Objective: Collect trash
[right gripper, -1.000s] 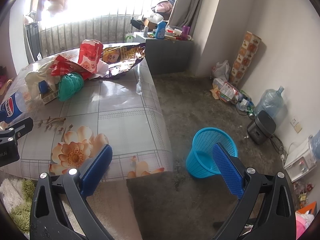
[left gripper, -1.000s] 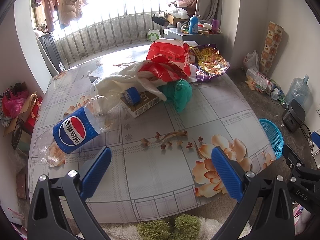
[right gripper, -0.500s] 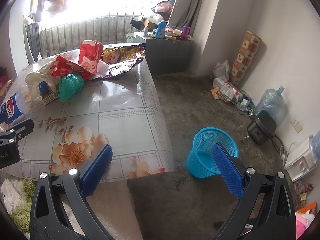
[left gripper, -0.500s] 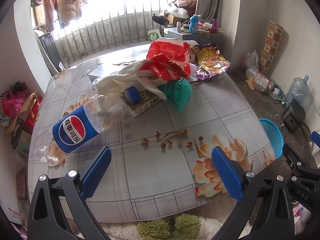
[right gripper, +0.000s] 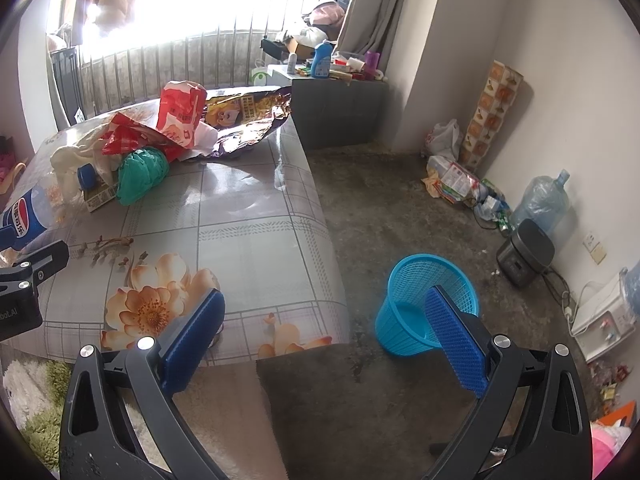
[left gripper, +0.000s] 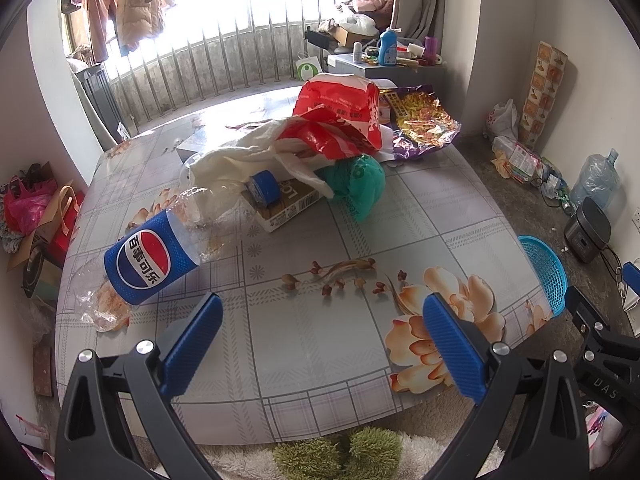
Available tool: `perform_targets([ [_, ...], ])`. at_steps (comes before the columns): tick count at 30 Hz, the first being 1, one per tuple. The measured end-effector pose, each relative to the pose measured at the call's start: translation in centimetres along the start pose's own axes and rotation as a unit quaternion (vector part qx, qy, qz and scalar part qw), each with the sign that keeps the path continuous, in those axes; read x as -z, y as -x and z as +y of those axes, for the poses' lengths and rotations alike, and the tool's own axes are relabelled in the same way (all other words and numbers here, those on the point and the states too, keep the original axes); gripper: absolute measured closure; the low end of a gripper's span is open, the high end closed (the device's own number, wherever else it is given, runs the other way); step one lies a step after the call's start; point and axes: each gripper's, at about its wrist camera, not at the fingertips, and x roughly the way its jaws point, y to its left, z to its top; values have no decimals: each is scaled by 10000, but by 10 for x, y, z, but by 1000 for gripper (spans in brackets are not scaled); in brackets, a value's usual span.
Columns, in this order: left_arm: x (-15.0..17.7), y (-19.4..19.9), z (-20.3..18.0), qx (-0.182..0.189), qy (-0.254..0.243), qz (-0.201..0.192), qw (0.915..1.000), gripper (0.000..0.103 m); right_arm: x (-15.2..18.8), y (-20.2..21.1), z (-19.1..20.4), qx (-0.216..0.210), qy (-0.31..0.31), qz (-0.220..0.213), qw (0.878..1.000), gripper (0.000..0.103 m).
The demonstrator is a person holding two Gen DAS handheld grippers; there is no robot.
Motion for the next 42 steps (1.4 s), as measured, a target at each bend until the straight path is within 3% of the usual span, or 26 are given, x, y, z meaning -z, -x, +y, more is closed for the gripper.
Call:
perform_targets([
  [9, 0, -1, 3, 82, 64, -14, 9999, 5, -3, 0, 5, -77, -80, -45, 9999, 7],
  [17, -16, 0, 54, 499, 605, -278, 9965, 5, -32, 2, 24, -586, -378, -359, 9969, 7],
  [22, -28, 8, 111, 637, 867, -743, 9914, 5, -62, 1, 51, -1414, -657, -467, 9867, 7],
  [26, -33, 17, 162, 278, 1137, -1106, 9869, 5, -81, -4, 85, -2486, -944, -294, 9635, 7],
  [29, -34, 14, 201, -65, 1398, -1138, 9836, 6, -85, -13, 113, -3221, -1051, 54, 9408, 10],
  [31, -32, 8, 228, -226, 1556, -1057, 9819, 15, -82, -21, 139, -3624, -1066, 350, 9252, 16],
  [36, -21, -14, 269, -419, 1666, -713, 9825, 46, -77, -32, 171, -4010, -1002, 823, 9069, 21],
  [42, -1, -47, 288, -316, 1606, -127, 9864, 67, -73, -44, 191, -4381, -1129, 1354, 8815, 22],
])
